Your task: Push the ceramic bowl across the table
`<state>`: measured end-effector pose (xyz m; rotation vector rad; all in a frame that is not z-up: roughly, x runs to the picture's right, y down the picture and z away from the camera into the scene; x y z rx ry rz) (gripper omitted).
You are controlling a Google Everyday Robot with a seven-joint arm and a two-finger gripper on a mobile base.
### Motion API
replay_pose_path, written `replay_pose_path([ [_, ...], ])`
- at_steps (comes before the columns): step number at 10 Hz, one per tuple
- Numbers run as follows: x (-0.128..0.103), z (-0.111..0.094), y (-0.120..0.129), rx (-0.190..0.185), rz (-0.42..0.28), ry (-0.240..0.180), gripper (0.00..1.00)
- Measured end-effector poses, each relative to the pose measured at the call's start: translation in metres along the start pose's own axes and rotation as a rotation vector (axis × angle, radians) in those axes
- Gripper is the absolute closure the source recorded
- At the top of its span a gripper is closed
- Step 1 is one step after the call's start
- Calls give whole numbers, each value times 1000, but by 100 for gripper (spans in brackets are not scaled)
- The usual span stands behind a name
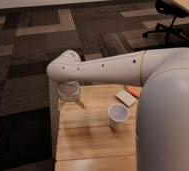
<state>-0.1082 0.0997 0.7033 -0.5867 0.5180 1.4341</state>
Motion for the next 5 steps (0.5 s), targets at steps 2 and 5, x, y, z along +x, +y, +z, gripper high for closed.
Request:
replay_pose_path([
  [2,0,0,0,0,0,0,35],
  [5,-3,-1,-10,-6,22,-7,35],
])
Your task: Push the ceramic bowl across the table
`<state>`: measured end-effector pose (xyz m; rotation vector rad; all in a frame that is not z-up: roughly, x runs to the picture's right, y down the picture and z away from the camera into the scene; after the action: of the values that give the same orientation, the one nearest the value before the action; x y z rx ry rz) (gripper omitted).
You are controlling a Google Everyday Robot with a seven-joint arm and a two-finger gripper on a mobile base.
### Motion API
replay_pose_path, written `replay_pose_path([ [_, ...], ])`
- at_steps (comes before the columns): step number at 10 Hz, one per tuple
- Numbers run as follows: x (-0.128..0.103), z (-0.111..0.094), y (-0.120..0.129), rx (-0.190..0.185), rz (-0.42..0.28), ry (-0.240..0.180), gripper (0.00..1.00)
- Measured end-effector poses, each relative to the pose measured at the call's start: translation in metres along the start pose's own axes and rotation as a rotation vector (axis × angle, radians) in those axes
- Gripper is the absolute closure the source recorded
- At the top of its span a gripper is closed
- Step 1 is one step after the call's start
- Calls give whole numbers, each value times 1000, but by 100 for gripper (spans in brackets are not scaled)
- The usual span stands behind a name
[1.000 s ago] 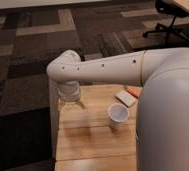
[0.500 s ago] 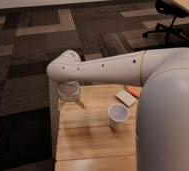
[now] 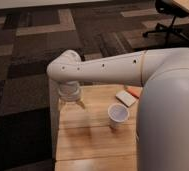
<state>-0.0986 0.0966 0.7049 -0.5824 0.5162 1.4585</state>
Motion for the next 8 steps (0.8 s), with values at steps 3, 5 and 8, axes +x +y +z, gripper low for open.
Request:
replay_pose_path([
  [3,-3,2,-16,-28,27,-5,35],
  [5,-8,1,-35,-50,48,-9,35],
  [8,-19,-19,-87,-35,95,-40,35],
])
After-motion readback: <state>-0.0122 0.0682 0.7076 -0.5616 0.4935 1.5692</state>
